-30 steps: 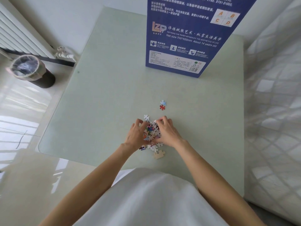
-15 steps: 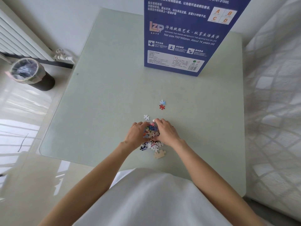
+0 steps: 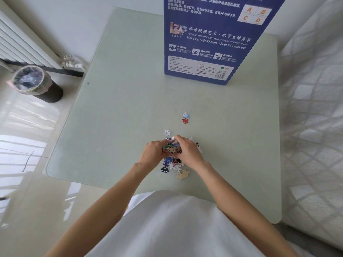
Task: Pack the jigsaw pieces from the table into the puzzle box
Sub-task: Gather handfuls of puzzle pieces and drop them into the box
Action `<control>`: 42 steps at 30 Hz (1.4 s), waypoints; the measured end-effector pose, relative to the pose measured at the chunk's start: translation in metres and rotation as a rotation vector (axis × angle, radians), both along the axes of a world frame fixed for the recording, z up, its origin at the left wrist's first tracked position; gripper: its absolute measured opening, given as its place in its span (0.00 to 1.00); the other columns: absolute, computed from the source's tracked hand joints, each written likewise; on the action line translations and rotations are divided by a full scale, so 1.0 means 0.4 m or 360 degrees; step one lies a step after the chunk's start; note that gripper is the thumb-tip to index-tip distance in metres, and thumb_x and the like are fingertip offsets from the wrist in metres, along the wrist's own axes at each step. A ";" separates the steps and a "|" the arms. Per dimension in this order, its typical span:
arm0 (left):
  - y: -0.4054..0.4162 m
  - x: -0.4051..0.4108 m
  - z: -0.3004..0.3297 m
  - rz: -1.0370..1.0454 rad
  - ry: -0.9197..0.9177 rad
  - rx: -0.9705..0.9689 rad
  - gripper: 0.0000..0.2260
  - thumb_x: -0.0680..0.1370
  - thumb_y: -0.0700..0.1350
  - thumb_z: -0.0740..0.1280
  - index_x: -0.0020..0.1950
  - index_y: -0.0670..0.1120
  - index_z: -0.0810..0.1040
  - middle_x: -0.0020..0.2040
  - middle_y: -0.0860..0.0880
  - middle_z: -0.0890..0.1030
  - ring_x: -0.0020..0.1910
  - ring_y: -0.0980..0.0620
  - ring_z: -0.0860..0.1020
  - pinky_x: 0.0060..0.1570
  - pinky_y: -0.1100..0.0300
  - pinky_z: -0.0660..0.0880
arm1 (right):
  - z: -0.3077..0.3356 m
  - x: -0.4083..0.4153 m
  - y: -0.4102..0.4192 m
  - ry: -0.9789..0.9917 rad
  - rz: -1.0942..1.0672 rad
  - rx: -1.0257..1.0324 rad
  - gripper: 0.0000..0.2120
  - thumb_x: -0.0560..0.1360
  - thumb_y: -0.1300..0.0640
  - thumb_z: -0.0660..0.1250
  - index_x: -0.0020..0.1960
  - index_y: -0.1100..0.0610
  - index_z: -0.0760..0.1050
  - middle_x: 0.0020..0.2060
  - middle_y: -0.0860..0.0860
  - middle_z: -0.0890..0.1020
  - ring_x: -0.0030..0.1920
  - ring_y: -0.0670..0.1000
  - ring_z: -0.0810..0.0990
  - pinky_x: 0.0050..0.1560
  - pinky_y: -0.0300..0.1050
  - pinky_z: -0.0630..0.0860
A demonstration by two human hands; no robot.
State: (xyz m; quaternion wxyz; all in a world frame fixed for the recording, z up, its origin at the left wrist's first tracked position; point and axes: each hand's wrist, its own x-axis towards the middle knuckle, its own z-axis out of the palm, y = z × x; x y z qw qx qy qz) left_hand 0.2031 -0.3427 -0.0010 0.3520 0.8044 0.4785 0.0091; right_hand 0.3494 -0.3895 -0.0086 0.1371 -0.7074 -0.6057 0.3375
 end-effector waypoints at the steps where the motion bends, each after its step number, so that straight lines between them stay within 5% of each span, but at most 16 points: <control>1: 0.000 -0.004 -0.001 0.0015 -0.0021 0.0016 0.20 0.73 0.47 0.71 0.64 0.50 0.75 0.51 0.46 0.83 0.48 0.46 0.80 0.48 0.58 0.74 | 0.000 0.000 -0.002 0.0019 -0.0022 0.0017 0.19 0.69 0.57 0.73 0.56 0.57 0.71 0.49 0.54 0.80 0.49 0.54 0.77 0.44 0.47 0.75; 5: -0.003 -0.013 -0.011 0.0110 -0.0070 0.0036 0.15 0.73 0.46 0.72 0.59 0.50 0.78 0.46 0.47 0.84 0.44 0.46 0.81 0.42 0.60 0.72 | -0.002 0.003 -0.007 0.0023 -0.0091 0.0045 0.15 0.70 0.57 0.72 0.55 0.59 0.75 0.49 0.54 0.80 0.49 0.54 0.78 0.47 0.47 0.74; 12: 0.001 -0.022 -0.016 0.0112 -0.0115 0.0029 0.13 0.73 0.49 0.71 0.57 0.50 0.79 0.44 0.49 0.84 0.41 0.47 0.81 0.40 0.56 0.76 | 0.013 0.015 -0.007 0.0054 -0.0182 0.0138 0.08 0.70 0.57 0.73 0.48 0.58 0.79 0.40 0.53 0.83 0.37 0.50 0.75 0.35 0.40 0.62; 17: 0.025 -0.030 -0.003 0.0088 -0.0169 0.0051 0.13 0.74 0.46 0.70 0.58 0.50 0.79 0.45 0.49 0.84 0.41 0.50 0.82 0.42 0.60 0.75 | 0.037 0.055 -0.016 -0.0019 -0.0224 0.0138 0.09 0.71 0.54 0.72 0.44 0.60 0.78 0.35 0.52 0.81 0.32 0.50 0.74 0.32 0.41 0.66; 23: 0.091 -0.013 0.063 -0.0134 -0.0065 0.0122 0.11 0.75 0.48 0.69 0.57 0.52 0.80 0.47 0.52 0.84 0.41 0.56 0.82 0.50 0.57 0.78 | 0.126 0.136 0.005 -0.0177 -0.0091 0.0077 0.08 0.72 0.54 0.71 0.47 0.58 0.79 0.39 0.52 0.84 0.37 0.51 0.78 0.37 0.40 0.68; 30: 0.262 0.091 0.322 -0.0256 -0.0399 0.0486 0.08 0.75 0.45 0.69 0.53 0.51 0.82 0.41 0.55 0.84 0.36 0.62 0.80 0.44 0.65 0.76 | 0.444 0.259 0.126 -0.0135 -0.0214 0.0414 0.12 0.68 0.54 0.74 0.50 0.57 0.82 0.41 0.51 0.84 0.41 0.52 0.79 0.43 0.43 0.73; 34: 0.369 0.174 0.511 -0.0183 -0.0683 0.0744 0.08 0.74 0.44 0.70 0.52 0.51 0.82 0.38 0.56 0.83 0.37 0.60 0.79 0.39 0.74 0.71 | 0.637 0.336 0.219 -0.0128 -0.0421 0.0839 0.13 0.68 0.52 0.75 0.50 0.56 0.81 0.40 0.46 0.80 0.40 0.46 0.77 0.38 0.30 0.68; 37: 0.441 0.236 0.625 -0.0189 -0.0809 0.0932 0.09 0.75 0.46 0.69 0.55 0.52 0.82 0.43 0.56 0.83 0.38 0.61 0.78 0.38 0.80 0.68 | 0.739 0.376 0.303 -0.0185 -0.0500 0.1072 0.15 0.69 0.50 0.73 0.53 0.55 0.81 0.44 0.48 0.83 0.42 0.46 0.78 0.40 0.34 0.71; 40: 0.521 0.300 0.717 -0.0160 -0.0923 0.1080 0.09 0.75 0.47 0.68 0.55 0.53 0.82 0.43 0.55 0.83 0.39 0.59 0.79 0.41 0.70 0.74 | 0.814 0.406 0.393 -0.0327 -0.0583 0.1256 0.13 0.72 0.51 0.71 0.54 0.55 0.80 0.46 0.49 0.83 0.40 0.40 0.74 0.36 0.29 0.63; 42: 0.568 0.335 0.759 -0.0152 -0.0960 0.1164 0.09 0.75 0.47 0.68 0.54 0.54 0.82 0.40 0.58 0.82 0.38 0.58 0.79 0.41 0.67 0.74 | 0.836 0.420 0.446 -0.0511 -0.0635 0.1298 0.12 0.74 0.53 0.68 0.56 0.56 0.79 0.49 0.51 0.82 0.47 0.47 0.76 0.38 0.34 0.59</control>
